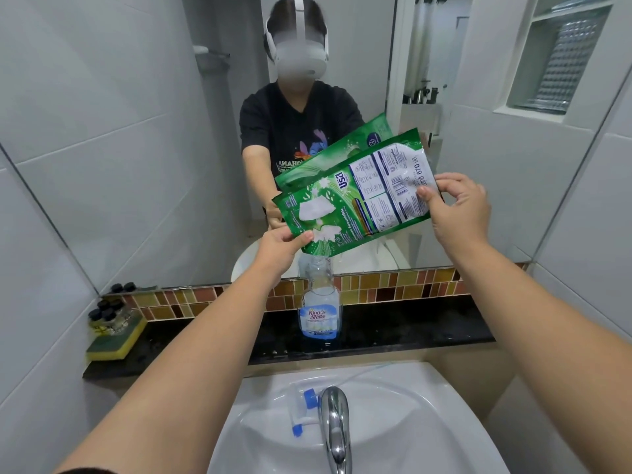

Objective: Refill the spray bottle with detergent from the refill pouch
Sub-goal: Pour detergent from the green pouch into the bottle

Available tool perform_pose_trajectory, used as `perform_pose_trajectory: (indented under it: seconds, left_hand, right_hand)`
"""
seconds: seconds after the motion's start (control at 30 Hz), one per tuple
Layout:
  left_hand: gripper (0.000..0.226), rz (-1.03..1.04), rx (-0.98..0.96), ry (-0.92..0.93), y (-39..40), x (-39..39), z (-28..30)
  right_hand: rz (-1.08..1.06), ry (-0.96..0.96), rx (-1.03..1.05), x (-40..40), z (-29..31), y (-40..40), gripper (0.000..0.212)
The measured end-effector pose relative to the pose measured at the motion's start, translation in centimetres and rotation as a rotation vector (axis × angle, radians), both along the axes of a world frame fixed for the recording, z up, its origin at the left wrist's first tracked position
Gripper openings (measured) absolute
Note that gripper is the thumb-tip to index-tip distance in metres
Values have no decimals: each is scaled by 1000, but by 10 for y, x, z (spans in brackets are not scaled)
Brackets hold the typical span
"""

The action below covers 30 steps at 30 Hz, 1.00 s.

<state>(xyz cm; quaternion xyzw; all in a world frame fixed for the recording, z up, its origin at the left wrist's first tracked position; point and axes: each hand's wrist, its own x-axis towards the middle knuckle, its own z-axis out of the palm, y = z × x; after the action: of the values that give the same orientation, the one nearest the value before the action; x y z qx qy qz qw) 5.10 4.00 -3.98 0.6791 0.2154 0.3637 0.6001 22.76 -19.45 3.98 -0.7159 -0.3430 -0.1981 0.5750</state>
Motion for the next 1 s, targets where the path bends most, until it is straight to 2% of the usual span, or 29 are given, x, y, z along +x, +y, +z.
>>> perform_pose_trajectory:
  seconds: [0.13,0.27,0.47,0.6,0.77,1.0]
  left_hand:
    - [13,-3,10,-23,-1,-1,2]
    - [10,1,10,-43,0,-3,5]
    - [11,-2,-1,-72,-1,-5,3]
    - [18,17,-3,-71,0,-9,1]
    - [20,35,-17,-83,1,-11,-1]
    - [24,34,-47,-110,0,-8,2]
  right_hand:
    - [5,36,-2,-1,3,0,15]
    - [14,67,-20,-3,9,1,2]
    - [25,42,-22,-4,16,2,12]
    - [131,88,-16,-7,22,5,23]
    - [233,103,-7,-12,29,7,21]
    - [164,10,-6,-12,31,9,14]
